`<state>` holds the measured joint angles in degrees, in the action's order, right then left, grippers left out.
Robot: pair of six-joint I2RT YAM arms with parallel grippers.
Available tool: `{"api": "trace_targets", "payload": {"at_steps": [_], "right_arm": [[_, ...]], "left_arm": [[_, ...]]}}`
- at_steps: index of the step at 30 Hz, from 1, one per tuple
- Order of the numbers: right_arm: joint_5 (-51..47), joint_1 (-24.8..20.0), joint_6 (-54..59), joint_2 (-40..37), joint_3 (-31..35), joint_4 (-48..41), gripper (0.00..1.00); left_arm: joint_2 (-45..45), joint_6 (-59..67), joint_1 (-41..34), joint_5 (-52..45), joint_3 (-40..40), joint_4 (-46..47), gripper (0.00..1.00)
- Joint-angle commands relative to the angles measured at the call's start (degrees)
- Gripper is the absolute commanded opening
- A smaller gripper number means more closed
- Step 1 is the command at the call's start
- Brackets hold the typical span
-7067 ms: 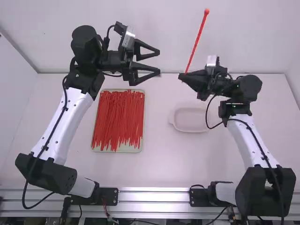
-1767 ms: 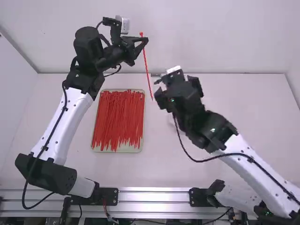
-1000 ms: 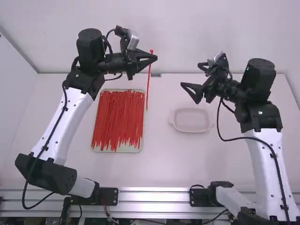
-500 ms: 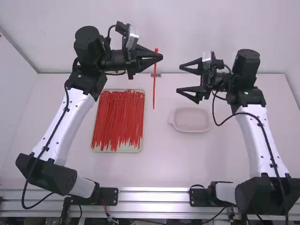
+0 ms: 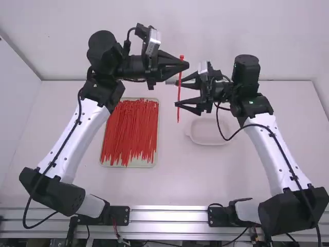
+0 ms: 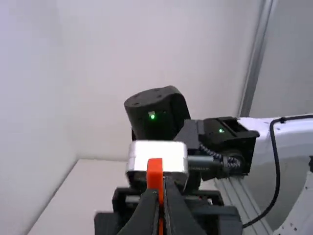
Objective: Fasten the cable tie
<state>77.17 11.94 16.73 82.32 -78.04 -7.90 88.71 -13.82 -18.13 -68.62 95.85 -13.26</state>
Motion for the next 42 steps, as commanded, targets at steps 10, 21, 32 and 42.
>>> {"api": "trace_targets", "payload": {"at_steps": [10, 21, 32, 42], "right_arm": [[-3.6, 0.8, -0.4, 0.1, -1.7, 0.1, 0.00], [-3.4, -0.5, -0.4, 0.1, -1.7, 0.2, 0.00], [-0.9, -2.1, -1.9, 0.1, -1.7, 2.0, 0.00], [-2.1, -1.4, -1.9, 0.1, -1.7, 1.9, 0.00]], "left_arm": [[-2.0, -2.9, 0.1, -0.8, 1.9, -0.7, 0.02], [-2.0, -2.9, 0.1, 0.7, 1.9, -1.8, 0.08], [-2.0, -2.9, 0.1, 0.6, 1.9, -2.7, 0.08], [-2.0, -2.9, 0.1, 0.5, 1.9, -3.9, 0.19]]}}
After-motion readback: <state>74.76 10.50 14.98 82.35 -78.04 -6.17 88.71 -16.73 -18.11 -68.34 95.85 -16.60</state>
